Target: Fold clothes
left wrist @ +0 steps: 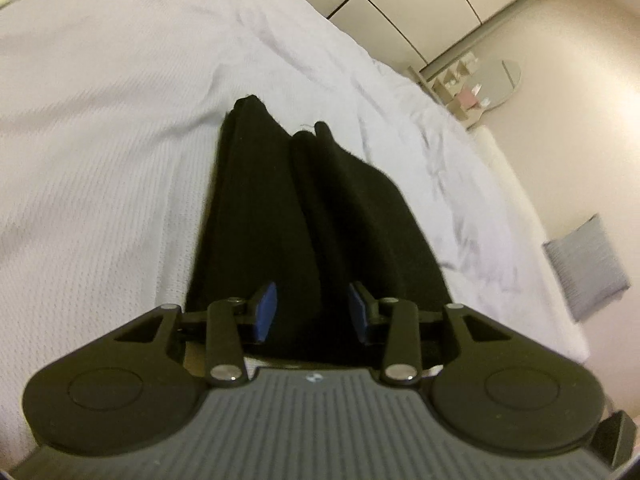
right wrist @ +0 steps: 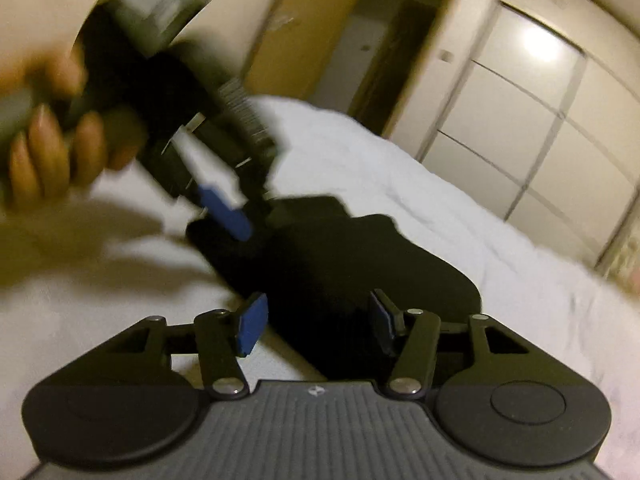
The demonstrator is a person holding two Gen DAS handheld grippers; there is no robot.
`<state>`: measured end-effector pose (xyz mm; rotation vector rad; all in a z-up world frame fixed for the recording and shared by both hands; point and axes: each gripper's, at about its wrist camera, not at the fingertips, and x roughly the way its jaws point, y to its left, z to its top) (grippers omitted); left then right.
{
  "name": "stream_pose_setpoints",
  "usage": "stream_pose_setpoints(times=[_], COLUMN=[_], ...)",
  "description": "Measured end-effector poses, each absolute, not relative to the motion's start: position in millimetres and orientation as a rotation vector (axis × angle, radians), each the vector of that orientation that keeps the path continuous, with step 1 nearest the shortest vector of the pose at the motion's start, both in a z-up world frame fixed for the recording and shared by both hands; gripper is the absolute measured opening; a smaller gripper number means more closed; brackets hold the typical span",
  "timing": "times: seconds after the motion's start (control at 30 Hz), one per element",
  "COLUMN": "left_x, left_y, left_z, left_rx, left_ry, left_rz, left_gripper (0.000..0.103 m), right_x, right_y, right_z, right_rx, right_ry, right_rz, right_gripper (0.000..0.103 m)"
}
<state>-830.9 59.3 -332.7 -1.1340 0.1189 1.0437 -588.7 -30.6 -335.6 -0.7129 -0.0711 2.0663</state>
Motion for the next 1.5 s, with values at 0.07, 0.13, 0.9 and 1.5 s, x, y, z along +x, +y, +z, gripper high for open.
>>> stream_pose_setpoints(times=[0.07,0.13,0.9,1.5], left_x=[-839,-846,-792,-809], left_y=[60,61,115,95], left_z=[-333,-333,-334,-328], left_rx=[-1.184,-1.233,-1.09,-0.988], left_ry=[0.055,-0.017,0.126,0.297], left_rz=[1.01,0.975,0.928,1.111], left_gripper=[0.037,0.041,0.014,0.016], right_x=[-557,-517,-393,-458], right_y=[-26,-14,65,97], right_z=[-319,-305,-389,-360], right_rx=[-0.567,-0.391,0.233,-0.111], right_ry=[0.114,0.342,1.473,1.217], right_rz=[2.071,2.022,1.577,1.792], right_gripper=[0.054,0.054,0.038,0.041])
